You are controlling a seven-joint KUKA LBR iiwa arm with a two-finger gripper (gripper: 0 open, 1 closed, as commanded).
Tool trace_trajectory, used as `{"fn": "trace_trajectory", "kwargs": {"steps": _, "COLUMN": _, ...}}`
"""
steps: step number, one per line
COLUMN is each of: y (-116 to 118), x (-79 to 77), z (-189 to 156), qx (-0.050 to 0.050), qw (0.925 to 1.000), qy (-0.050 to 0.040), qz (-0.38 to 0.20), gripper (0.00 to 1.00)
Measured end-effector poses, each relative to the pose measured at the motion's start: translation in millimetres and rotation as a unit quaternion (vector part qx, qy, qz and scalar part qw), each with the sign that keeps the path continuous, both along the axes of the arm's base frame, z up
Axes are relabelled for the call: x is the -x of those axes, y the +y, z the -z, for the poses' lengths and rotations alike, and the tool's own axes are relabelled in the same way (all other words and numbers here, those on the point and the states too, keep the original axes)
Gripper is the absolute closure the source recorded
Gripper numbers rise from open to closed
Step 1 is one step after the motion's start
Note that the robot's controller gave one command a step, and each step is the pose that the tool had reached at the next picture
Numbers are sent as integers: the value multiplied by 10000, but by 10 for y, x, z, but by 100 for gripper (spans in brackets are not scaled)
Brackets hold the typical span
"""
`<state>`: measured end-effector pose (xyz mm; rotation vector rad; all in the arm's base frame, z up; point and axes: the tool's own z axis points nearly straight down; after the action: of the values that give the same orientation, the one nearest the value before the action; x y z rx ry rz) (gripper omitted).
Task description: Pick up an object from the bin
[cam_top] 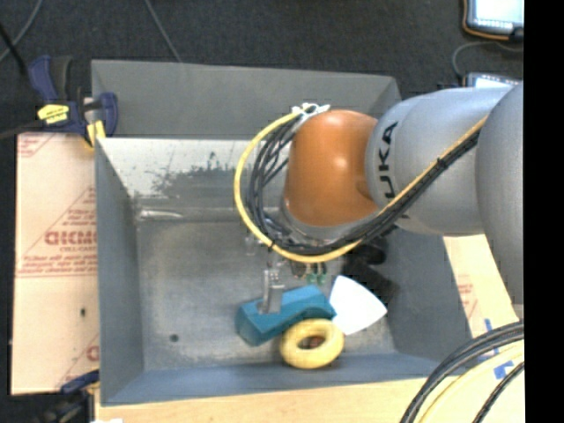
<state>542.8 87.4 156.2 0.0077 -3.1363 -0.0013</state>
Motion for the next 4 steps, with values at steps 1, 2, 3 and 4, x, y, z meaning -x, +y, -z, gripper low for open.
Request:
{"fn": "trace_trajectory", "kwargs": {"steps": 1, "y": -3, "x": -16, "z": -47, "qx": -4, "qw": 10000, "qy": -40, "qz": 10, "gripper": 0}}
{"fn": "trace_trajectory", "kwargs": {"steps": 2, "y": -166, "x": 183, "z": 373, "qx": -4, "qw": 10000, "qy": -66, "qz": -59, "gripper": 0}}
{"fn": "trace_trajectory", "kwargs": {"steps": 3, "y": -741, "x": 425, "z": 823, "qx": -24, "qw": 9998, "qy": -163, "qz": 142, "gripper": 100}}
{"fn": "trace_trajectory", "kwargs": {"steps": 4, "y": -741, "x": 425, "z": 823, "qx": -25, "qw": 9998, "qy": -163, "qz": 146, "gripper": 100}}
